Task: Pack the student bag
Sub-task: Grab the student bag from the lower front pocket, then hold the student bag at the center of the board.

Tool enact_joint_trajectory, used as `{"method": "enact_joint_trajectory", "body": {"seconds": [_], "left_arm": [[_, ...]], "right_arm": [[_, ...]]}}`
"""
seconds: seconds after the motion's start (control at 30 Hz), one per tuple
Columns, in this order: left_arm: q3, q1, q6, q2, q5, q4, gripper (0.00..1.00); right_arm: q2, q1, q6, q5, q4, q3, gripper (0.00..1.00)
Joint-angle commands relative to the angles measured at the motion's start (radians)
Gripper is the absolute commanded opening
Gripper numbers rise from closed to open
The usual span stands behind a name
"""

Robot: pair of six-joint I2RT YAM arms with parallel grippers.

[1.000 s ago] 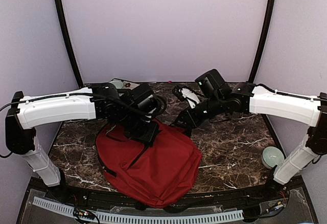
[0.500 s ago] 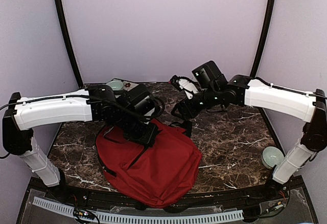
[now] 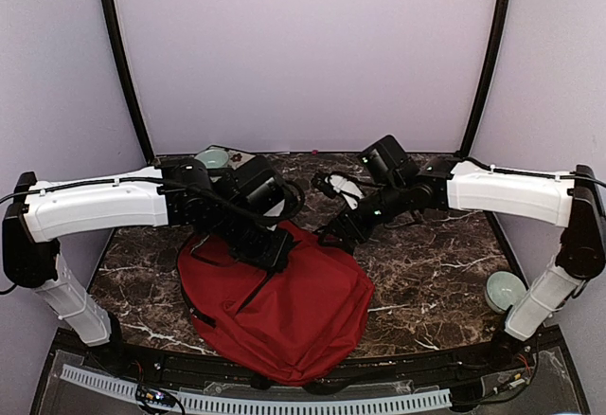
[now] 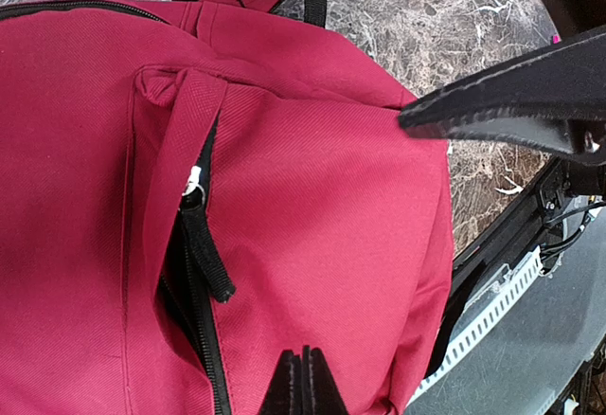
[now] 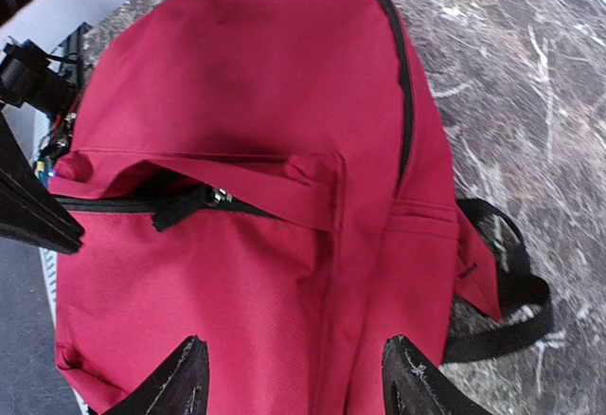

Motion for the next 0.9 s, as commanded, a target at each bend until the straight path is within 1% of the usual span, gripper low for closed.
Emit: {"method": "enact_joint_trajectory", "body": {"seconds": [0.0, 0.17, 0.3, 0.33, 0.4, 0.47, 0.53, 0.7, 0.77, 0.87], "left_arm": [[-0.009, -0.006, 0.016, -0.029, 0.012, 0.012, 0.0], [-0.013, -0.006, 0.012, -0.025, 0.006, 0.0, 0.0], [-0.007, -0.006, 0.0, -0.019, -0.018, -0.025, 0.0], [-0.003, -0.006, 0.0, -0.011, -0.027, -0.034, 0.01], [0.007, -0.006, 0.006, 0.014, -0.036, -0.05, 0.13], [0.023, -0.006, 0.011, 0.047, -0.046, -0.073, 0.21], [0.042, -0.006, 0.012, 0.085, -0.076, -0.102, 0.26], [0.1, -0.006, 0.013, 0.17, -0.117, -0.161, 0.32], [0.112, -0.006, 0.025, 0.191, -0.111, -0.153, 0.33], [0.156, -0.006, 0.023, 0.222, -0.138, -0.188, 0.33]], "right_arm": [[0.068, -0.004, 0.014, -0.095, 0.085, 0.016, 0.62], [0.162, -0.004, 0.042, -0.118, 0.096, 0.066, 0.61], [0.2, -0.004, 0.057, -0.139, 0.104, 0.104, 0.61], [0.206, -0.005, 0.06, -0.142, 0.107, 0.108, 0.61], [0.21, -0.004, 0.065, -0.146, 0.115, 0.113, 0.61], [0.216, -0.003, 0.068, -0.153, 0.13, 0.111, 0.6], [0.227, -0.004, 0.069, -0.161, 0.134, 0.115, 0.61], [0.245, -0.004, 0.058, -0.146, 0.101, 0.132, 0.59], [0.241, -0.006, 0.056, -0.14, 0.093, 0.126, 0.59], [0.235, -0.009, 0.056, -0.127, 0.078, 0.116, 0.59]]}}
